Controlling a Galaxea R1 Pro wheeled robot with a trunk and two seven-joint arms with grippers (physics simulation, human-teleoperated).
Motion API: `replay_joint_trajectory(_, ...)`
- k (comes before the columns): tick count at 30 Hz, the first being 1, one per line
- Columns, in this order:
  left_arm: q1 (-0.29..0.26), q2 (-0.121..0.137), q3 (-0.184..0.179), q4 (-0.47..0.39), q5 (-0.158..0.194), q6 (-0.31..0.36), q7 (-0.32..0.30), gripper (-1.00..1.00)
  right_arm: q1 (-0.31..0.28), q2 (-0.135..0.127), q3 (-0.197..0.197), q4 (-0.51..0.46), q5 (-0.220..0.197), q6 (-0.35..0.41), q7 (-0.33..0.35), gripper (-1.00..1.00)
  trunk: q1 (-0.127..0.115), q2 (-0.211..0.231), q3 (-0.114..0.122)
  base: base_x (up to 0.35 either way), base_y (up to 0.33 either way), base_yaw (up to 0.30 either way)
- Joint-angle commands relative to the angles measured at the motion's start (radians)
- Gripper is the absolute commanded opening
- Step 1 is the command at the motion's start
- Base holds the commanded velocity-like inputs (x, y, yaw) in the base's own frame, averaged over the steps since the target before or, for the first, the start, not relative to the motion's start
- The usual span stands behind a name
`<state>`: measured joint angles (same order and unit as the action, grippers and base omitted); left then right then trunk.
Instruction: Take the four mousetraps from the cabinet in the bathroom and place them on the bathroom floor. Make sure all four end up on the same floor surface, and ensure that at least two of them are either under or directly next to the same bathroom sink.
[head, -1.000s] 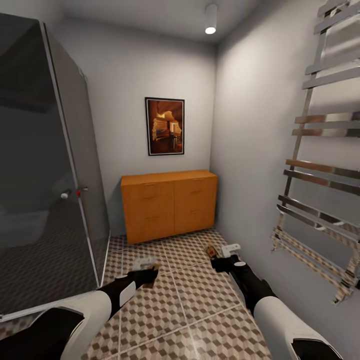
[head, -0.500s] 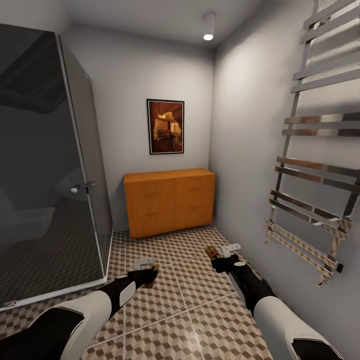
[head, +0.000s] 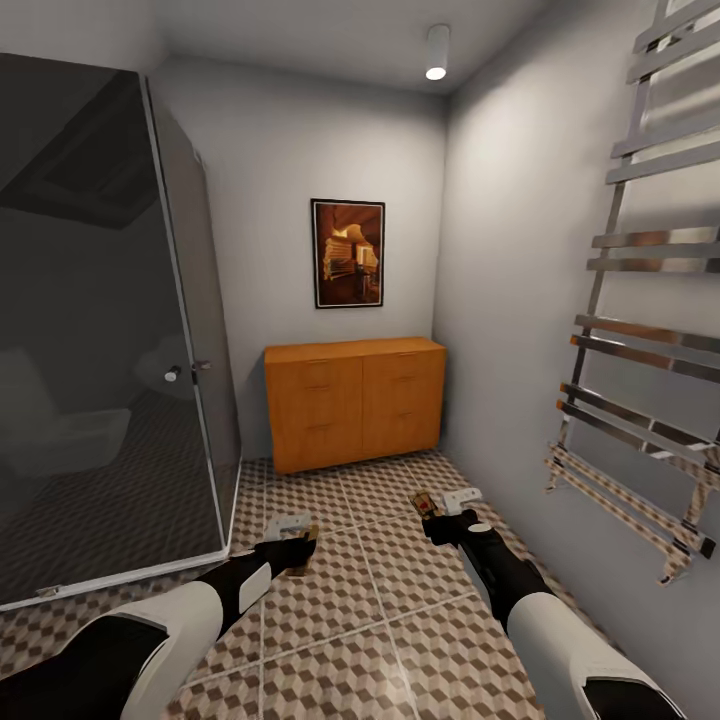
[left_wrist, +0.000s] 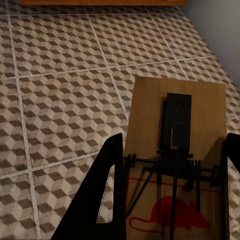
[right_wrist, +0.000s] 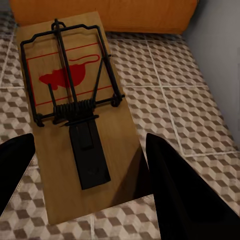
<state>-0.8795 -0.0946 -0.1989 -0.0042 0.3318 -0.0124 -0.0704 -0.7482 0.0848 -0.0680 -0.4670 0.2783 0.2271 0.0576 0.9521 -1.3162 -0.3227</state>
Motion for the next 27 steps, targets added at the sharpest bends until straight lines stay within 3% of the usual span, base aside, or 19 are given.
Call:
replay_joint_trajectory(1,-0.001,0.000,-0.008,0.001,0.009,-0.001,0.000,-1.00,0.000,0.001,-0.007,-0.003,0.010,0.005,0.006,-1.00,0.000,-0.001,-0.001,-0.001,0.000,0.254)
replay_joint_trajectory(17,-0.001,0.001,-0.008,0.001,0.010,-0.001,0.000,-1.00,0.000,0.001,-0.007,-0.001,0.010,0.006,0.000,-1.00,0.000,-0.001,0.001,0.000,0.000,0.264)
replay_joint_trajectory(27,-0.001,0.001,-0.008,0.001,0.010,-0.001,0.000,-1.00,0.000,0.003,-0.007,-0.001,0.010,0.009,-0.006,-1.00,0.000,-0.001,0.003,0.000,0.000,0.084)
